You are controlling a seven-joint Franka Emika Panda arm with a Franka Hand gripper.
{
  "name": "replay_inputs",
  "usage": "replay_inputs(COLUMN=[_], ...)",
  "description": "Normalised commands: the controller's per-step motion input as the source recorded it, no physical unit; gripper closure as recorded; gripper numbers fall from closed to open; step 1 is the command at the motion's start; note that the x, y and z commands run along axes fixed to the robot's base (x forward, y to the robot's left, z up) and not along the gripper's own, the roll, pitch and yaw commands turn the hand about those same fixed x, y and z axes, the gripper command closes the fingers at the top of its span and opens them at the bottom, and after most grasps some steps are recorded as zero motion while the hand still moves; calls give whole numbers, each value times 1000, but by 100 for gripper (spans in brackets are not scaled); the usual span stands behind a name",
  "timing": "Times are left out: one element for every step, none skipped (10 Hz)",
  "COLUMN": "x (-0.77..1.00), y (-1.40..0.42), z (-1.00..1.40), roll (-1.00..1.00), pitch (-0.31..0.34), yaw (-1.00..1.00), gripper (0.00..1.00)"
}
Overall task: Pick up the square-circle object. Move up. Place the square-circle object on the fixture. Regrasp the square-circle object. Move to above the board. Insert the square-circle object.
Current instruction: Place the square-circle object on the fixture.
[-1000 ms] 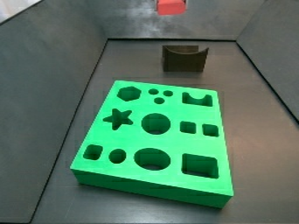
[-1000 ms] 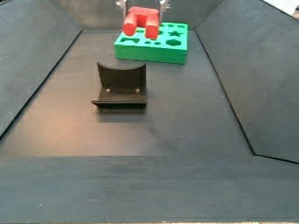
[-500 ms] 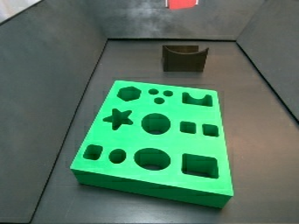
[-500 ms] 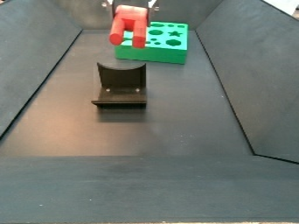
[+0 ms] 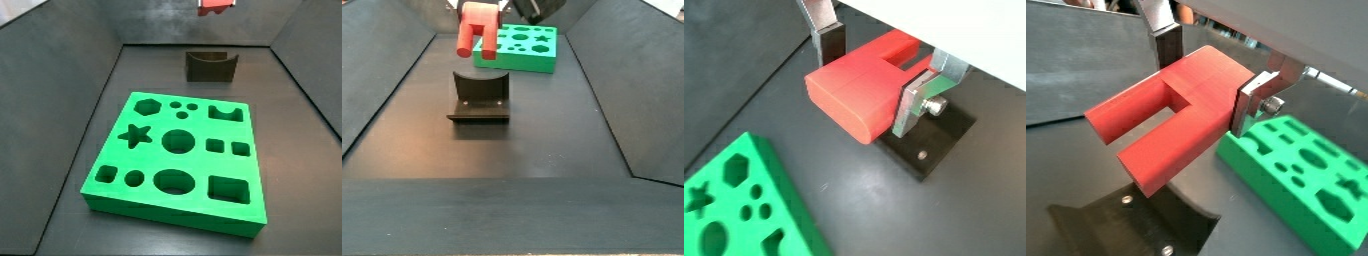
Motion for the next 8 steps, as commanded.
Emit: replay_inputs(x=[70,69,68,131,138,152,174,185], y=[49,43,27,133,141,141,135,140], z=[-12,-15,-10,-1000,-1000,-1000,-1000,-1000], roll=[-547,-366,-243,-1000,-1000,-1000,-856,-692], pitch=[66,47,40,254,252,276,256,210], yaw=[-115,-111,-102,-50,-68,-113,-168,-202], gripper=[100,100,100,100,100,100,100,100])
